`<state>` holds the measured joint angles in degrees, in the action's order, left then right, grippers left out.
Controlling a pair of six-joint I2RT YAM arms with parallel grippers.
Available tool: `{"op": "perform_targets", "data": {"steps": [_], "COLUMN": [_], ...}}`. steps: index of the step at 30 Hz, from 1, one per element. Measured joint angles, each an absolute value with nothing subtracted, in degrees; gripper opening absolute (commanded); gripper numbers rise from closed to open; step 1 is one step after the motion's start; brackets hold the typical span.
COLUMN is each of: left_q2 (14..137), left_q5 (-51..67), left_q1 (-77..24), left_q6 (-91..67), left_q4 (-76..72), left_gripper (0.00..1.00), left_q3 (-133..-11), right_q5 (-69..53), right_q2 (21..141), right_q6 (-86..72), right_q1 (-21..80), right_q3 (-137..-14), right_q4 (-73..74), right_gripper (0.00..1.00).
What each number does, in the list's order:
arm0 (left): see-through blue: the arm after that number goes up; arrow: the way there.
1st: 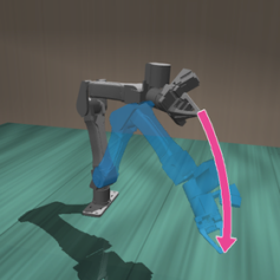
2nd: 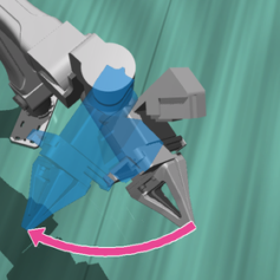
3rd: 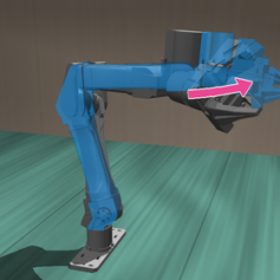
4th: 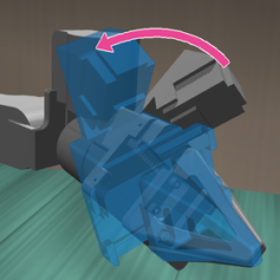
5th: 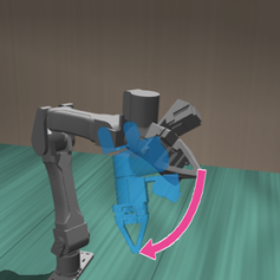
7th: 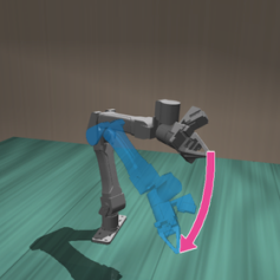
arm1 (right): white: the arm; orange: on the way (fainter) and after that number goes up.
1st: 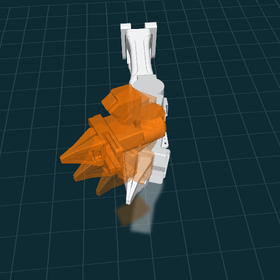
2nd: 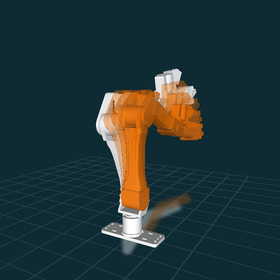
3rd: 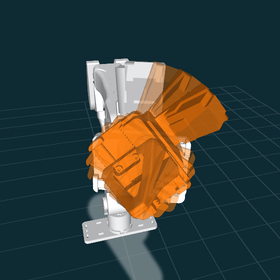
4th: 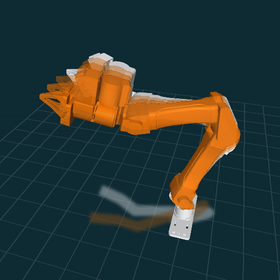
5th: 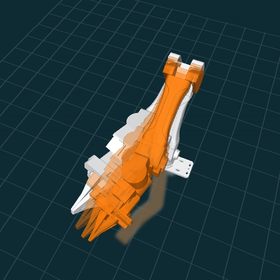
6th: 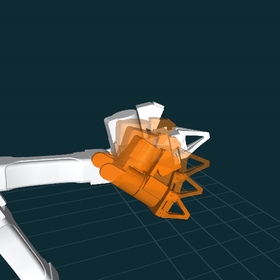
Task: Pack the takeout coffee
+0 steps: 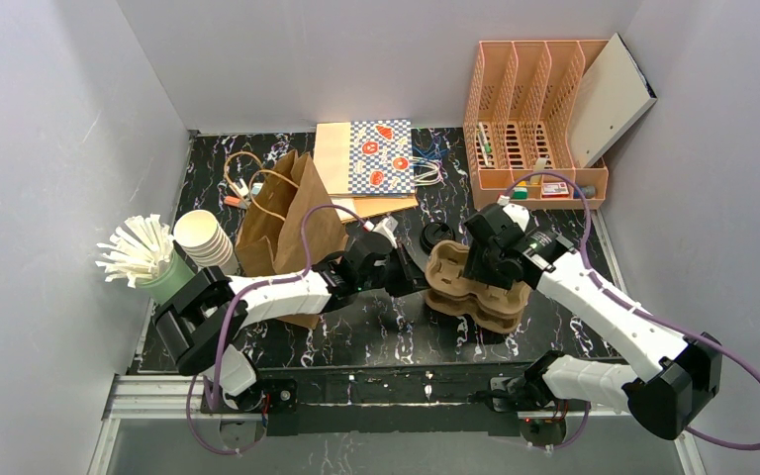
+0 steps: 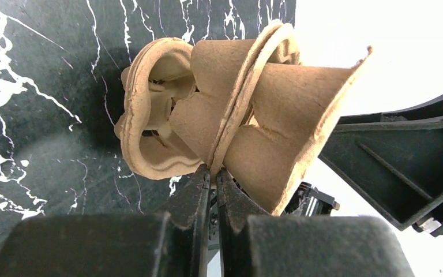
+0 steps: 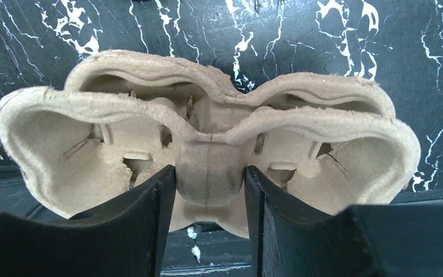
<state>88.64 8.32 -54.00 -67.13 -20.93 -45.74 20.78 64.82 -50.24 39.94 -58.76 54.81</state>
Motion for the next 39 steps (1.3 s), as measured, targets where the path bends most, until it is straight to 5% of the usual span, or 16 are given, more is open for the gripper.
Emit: {"op": "perform_targets", "data": {"steps": [22,39], "left_q2": [88.2,87.3], "left_q5": [10.0,14.5], "left_q1": [-55.0,-55.0], "left_q6": [-71.0,-73.5], "left_q4": [-22.0,-25.7], "left_gripper": [0.01,0.02], "left_q3": [-45.4,-45.3], "right_q5": [29.5,23.5], "right_q2": [70.0,76.3], "right_q6": [-42.9,-35.5], "right_q1": [38.7,22.7], "right_q3": [-75.3,-73.4], "right_q4": [57.2,46.1], "right_gripper": [0.51,0.48]}}
